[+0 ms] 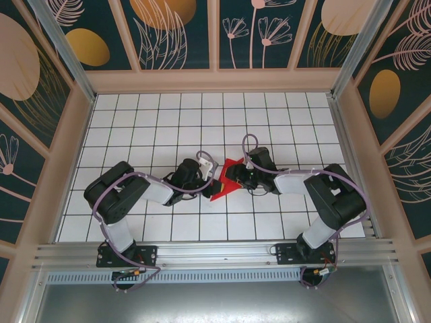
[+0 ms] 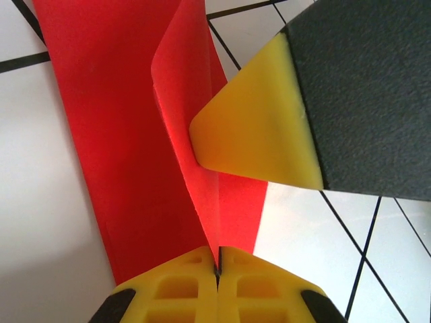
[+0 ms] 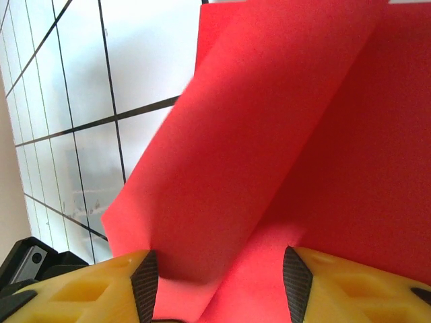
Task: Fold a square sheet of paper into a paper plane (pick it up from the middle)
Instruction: Fourth fold the wing at the center of the table.
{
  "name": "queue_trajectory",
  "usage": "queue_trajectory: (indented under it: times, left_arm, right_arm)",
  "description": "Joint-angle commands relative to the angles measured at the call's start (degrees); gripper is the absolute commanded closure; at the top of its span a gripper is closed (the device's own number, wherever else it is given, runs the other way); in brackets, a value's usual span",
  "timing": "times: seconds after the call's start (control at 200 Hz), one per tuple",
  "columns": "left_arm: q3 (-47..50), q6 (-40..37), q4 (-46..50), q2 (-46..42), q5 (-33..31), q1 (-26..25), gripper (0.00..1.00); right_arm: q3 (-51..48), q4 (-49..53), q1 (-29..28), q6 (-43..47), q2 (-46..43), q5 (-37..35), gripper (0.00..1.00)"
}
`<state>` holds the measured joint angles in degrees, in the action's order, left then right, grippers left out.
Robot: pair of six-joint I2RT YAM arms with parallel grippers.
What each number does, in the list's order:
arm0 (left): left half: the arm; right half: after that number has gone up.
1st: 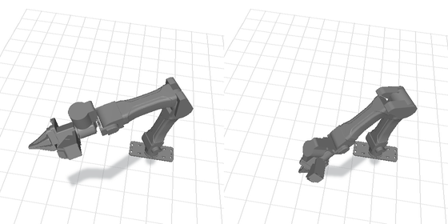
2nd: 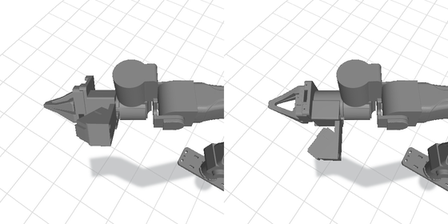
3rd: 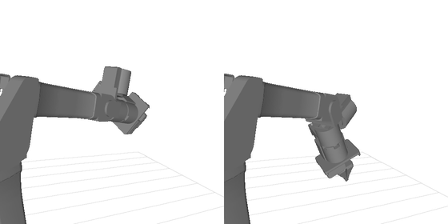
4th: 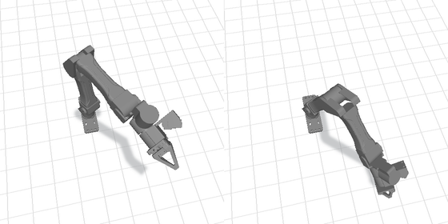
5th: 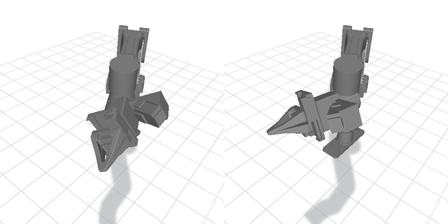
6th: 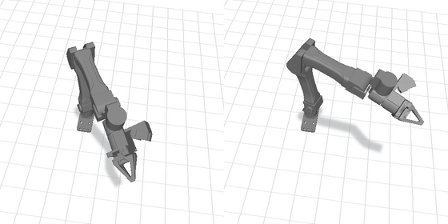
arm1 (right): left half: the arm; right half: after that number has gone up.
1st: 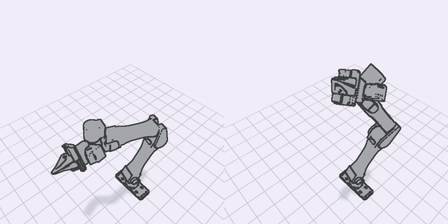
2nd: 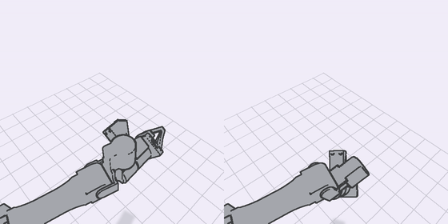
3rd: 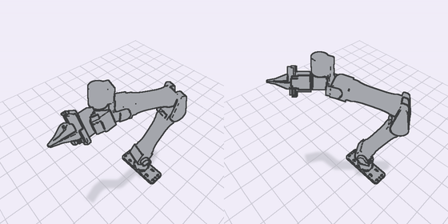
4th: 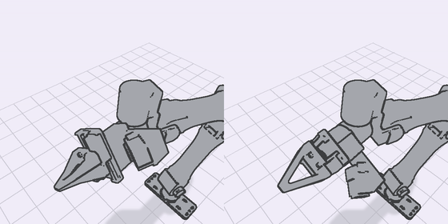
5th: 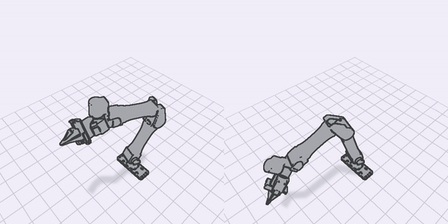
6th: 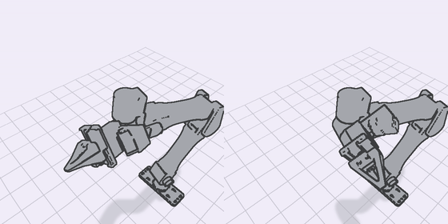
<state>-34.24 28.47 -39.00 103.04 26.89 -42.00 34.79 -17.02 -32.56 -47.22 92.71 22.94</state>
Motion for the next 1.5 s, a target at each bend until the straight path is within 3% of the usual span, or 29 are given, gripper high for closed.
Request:
queue_trajectory:
  times: [0.0,0.205,0.385,0.656,0.881,1.036,1.286,1.491]
  left_arm:
    - [-1.3,0.9,-1.3,1.3,2.1,0.4,0.91]
    - [-1.3,1.7,-1.4,1.5,2.7,0.6,0.80]
    - [-1.4,2.0,-1.2,1.6,2.5,0.8,0.77]
    - [1.0,5.5,1.2,-4.5,-2.7,1.9,0.64]
    - [3.5,8.3,2.4,-9.7,-7.6,1.9,0.66]
    - [3.8,9.5,-0.2,-9.9,-3.3,1.9,0.68]
    - [0.3,8.9,2.8,-5.6,-2.0,1.9,0.62]
    - [-2.4,8.6,3.9,-1.9,-1.0,1.8,0.62]
  right_arm:
    - [0.4,2.5,0.3,-0.6,2.4,-2.4,0.46]
    - [0.8,4.5,0.3,-1.2,3.2,-4.2,0.46]
    - [0.9,4.7,0.2,-1.3,3.3,-3.9,0.47]
    - [2.0,8.9,0.2,-2.3,4.5,-6.3,0.47]
    - [3.0,12.0,0.2,-3.9,6.5,-7.4,0.48]
    - [3.4,13.0,0.0,-4.4,7.4,-7.8,0.48]
    - [3.4,13.1,-0.2,-4.1,7.6,-7.7,0.48]
    - [3.7,12.8,-0.3,-4.0,7.6,-7.2,0.49]
